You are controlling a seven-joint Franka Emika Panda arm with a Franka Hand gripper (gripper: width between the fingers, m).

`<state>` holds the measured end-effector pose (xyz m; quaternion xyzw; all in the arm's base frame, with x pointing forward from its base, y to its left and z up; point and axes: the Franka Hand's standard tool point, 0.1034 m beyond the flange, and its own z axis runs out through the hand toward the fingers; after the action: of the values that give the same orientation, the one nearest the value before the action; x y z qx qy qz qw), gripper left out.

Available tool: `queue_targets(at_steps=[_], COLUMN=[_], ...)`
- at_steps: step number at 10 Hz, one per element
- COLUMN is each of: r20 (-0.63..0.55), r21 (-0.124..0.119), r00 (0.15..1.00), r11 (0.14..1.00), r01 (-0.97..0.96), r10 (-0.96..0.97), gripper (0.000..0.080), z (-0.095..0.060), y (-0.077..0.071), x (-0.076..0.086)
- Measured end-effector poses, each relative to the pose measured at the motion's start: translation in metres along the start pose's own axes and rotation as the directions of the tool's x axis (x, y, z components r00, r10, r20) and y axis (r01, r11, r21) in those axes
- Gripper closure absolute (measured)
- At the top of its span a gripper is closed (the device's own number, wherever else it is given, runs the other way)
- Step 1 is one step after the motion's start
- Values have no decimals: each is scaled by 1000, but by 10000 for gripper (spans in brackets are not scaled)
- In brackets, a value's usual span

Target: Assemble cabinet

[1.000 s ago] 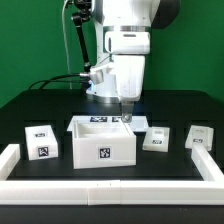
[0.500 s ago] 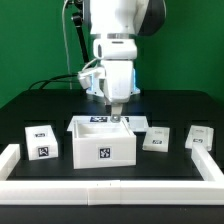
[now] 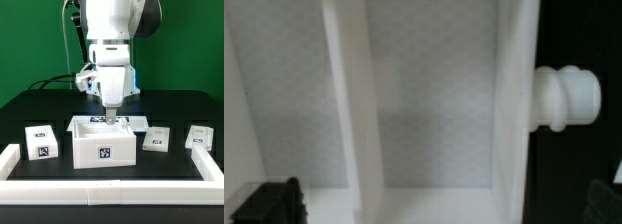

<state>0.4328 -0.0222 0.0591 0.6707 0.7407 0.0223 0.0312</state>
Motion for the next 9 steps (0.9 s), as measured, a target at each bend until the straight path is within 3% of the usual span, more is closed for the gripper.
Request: queue_targets(at_steps=[2,7,9], r20=[-10,-34,-37], r21=[-15,54,62], r00=[999,999,999], r11=[999,998,998], r01=[34,18,-6], r10=[-35,-16,9], gripper=[1,1,31], z=[7,37,43], y=[-16,-37,-36], x=[2,7,8])
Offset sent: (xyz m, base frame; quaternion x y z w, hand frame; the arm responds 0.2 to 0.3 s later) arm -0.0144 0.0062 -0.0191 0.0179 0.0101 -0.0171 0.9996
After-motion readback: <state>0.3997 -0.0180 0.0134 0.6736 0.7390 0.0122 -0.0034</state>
